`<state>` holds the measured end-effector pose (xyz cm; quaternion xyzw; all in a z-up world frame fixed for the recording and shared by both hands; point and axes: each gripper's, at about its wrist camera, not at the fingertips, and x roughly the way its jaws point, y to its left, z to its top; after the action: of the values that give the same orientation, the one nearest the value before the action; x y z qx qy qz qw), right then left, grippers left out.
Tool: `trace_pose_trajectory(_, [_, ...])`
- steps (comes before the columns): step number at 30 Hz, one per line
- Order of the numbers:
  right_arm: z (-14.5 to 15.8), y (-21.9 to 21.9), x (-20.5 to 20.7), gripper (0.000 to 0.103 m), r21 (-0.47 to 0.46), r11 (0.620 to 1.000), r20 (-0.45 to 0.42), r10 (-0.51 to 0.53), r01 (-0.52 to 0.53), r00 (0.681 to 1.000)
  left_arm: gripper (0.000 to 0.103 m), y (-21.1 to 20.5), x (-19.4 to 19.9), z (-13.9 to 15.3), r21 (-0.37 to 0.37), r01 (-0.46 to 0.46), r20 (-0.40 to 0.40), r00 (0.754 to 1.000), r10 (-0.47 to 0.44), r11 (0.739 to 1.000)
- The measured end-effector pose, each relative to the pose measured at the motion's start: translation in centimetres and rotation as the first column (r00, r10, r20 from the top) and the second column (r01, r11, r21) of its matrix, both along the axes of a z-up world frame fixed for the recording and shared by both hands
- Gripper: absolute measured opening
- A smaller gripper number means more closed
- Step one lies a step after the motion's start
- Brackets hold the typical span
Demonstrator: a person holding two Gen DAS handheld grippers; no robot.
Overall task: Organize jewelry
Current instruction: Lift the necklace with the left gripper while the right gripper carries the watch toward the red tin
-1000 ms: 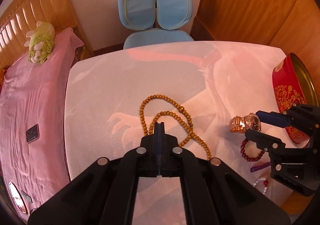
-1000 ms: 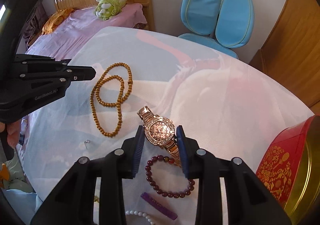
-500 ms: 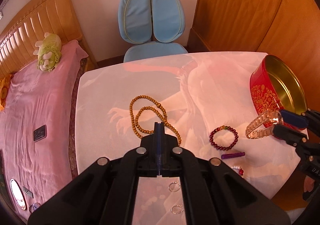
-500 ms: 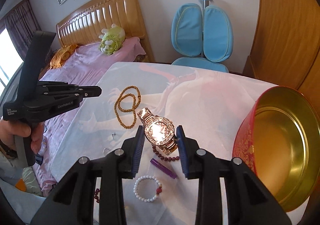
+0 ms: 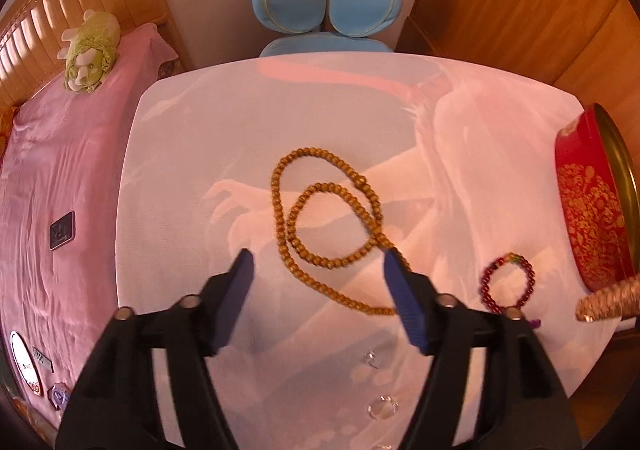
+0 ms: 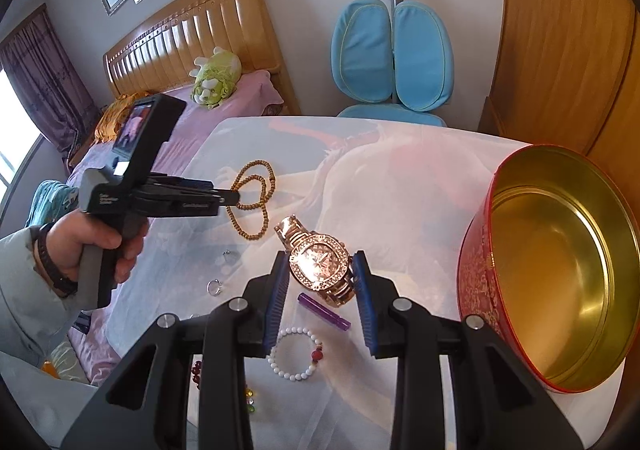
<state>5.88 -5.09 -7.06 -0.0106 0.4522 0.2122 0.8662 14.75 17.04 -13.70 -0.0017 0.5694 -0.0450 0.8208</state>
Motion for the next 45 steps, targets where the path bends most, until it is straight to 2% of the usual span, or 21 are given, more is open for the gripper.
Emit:
trace_pose_trajectory(3, [-0.1,0.6,0.1,0.034,-0.005,1.0,-0.005,0.004,-0.004,1.0,0.069,0.6,1.6,-1.0,0.006,-0.006,-0.005,1.0,0.006,1.0])
trace_pose_trajectory(7, [-0.1,0.8,0.3,0.034,-0.011,1.0,-0.009,-0.002,0.001,1.0,0.069,0.7,3.1,-2.5,0.087,0.019,-0.028,0.999,-0.017,0.996])
trace_pose_trajectory(11, [0.2,0.9,0.3,0.034,-0.008,1.0,-0.004,-0.01,0.01,1.0,0.069,1.0,2.9,-2.7,0.054,0.049,-0.003,0.999,-0.049,0.997])
trace_pose_trajectory(13, [0.5,1.0,0.2,0.034,-0.009,1.0,0.003,-0.01,0.01,1.0,0.045,0.7,2.4,-2.4,0.054,0.094,0.029,0.995,-0.096,0.994])
trace_pose_trajectory(14, [0.7,0.9,0.1,0.034,-0.007,1.0,0.007,-0.01,0.01,1.0,0.01,0.5,2.1,-2.2,0.049,0.118,0.034,0.992,-0.12,0.992])
trace_pose_trajectory(18, [0.9,0.6,-0.1,0.034,0.006,1.0,0.012,-0.012,0.012,1.0,0.01,-0.1,1.4,-1.7,-0.004,0.145,0.007,0.989,-0.145,0.989])
trace_pose_trajectory(21, [1.3,0.3,-0.4,0.034,0.003,1.0,0.027,-0.014,0.014,1.0,0.01,-0.4,0.5,0.4,-0.05,0.141,0.053,0.989,-0.139,0.989])
trace_pose_trajectory(25, [2.7,-0.9,-1.2,0.034,0.016,0.999,0.067,-0.033,0.032,0.997,0.01,-1.8,-0.9,5.1,-0.101,0.184,0.142,0.975,-0.169,0.978])
trace_pose_trajectory(31, [5.9,-4.4,-2.5,0.031,0.049,0.994,0.156,-0.099,0.093,0.983,0.01,-5.8,-3.1,12.6,-0.105,0.293,0.258,0.931,-0.258,0.95])
trace_pose_trajectory(36, [8.5,-7.9,-3.9,0.031,0.06,0.986,0.231,-0.163,0.154,0.959,0.01,-9.7,-4.1,17.8,-0.119,0.383,0.314,0.89,-0.331,0.916])
trace_pose_trajectory(40, [10.1,-11.3,-5.0,0.031,0.065,0.973,0.273,-0.23,0.22,0.934,0.01,-12.9,-4.7,20.9,-0.099,0.441,0.361,0.851,-0.381,0.892])
trace_pose_trajectory(45, [11.4,-15.8,-6.5,0.031,0.088,0.946,0.306,-0.324,0.313,0.895,0.01,-16.6,-5.1,23.3,-0.079,0.507,0.398,0.805,-0.439,0.858])
